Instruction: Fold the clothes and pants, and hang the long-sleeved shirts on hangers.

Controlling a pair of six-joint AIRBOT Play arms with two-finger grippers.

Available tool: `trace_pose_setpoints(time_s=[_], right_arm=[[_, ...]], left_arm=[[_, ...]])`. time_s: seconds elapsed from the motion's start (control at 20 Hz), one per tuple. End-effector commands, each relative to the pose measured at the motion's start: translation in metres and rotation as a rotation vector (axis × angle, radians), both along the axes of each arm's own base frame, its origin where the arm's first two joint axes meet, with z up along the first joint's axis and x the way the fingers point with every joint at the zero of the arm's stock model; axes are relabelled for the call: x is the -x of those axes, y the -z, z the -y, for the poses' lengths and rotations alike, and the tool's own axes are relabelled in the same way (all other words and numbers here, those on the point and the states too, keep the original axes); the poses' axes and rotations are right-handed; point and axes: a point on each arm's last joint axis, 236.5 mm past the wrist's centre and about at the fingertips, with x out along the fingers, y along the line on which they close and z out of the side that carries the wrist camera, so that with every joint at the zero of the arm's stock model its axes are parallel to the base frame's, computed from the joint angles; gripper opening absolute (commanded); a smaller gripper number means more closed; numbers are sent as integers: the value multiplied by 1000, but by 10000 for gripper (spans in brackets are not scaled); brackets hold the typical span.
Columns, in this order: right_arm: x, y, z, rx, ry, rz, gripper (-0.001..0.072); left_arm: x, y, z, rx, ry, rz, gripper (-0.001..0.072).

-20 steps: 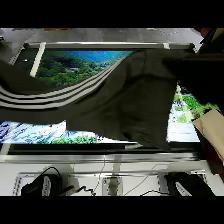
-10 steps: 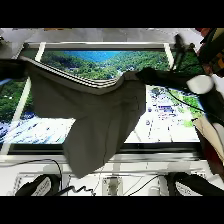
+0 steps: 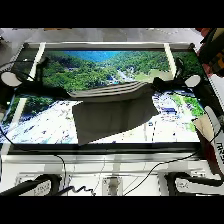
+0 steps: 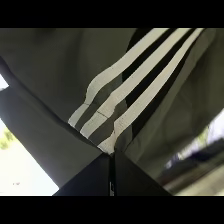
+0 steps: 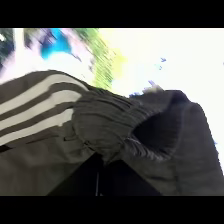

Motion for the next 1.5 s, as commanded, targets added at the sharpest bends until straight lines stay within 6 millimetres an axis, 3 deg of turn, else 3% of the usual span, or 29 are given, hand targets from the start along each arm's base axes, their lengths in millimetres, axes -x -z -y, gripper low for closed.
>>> trace_pose_setpoints(time_s=[0.0, 0.2, 0.45, 0.5, 0.55, 0.6, 0.65, 0.7, 0.85, 1.05, 1.2, 1.35, 1.45], right_arm=[[54, 30, 34, 63, -97, -229, 26], [116, 46, 53, 161, -241, -455, 26], [137, 54, 64, 207, -264, -540, 28], [141, 60, 65, 210, -267, -559, 103], [146, 67, 66, 213, -279, -577, 349], [149, 75, 67, 223, -327, -578, 561], [145, 81, 68, 229, -333, -569, 580], [134, 86, 69, 232, -317, -539, 581], [94, 89, 71, 235, -220, -413, 582], [65, 94, 84, 211, -188, -409, 581], [72, 108, 95, 98, -246, -539, 569], [79, 123, 73, -119, -339, -572, 558], [72, 141, 70, -134, -356, -546, 563]], left_arm=[[54, 25, 18, -6, 69, -249, 8], [102, 59, 15, -40, 126, -432, 8], [133, 101, 12, -47, 102, -548, 10], [138, 108, 12, -47, 95, -562, 11], [142, 113, 12, -47, 90, -573, 40], [145, 116, 15, -40, 90, -585, 305], [145, 118, 18, -31, 87, -581, 658], [142, 119, 23, -19, 79, -565, 693], [128, 120, 40, 0, 71, -495, 693], [117, 124, 51, -11, 74, -432, 693], [118, 124, 52, -12, 78, -433, 692], [118, 124, 52, -12, 78, -433, 692], [119, 124, 53, -13, 81, -433, 692]])
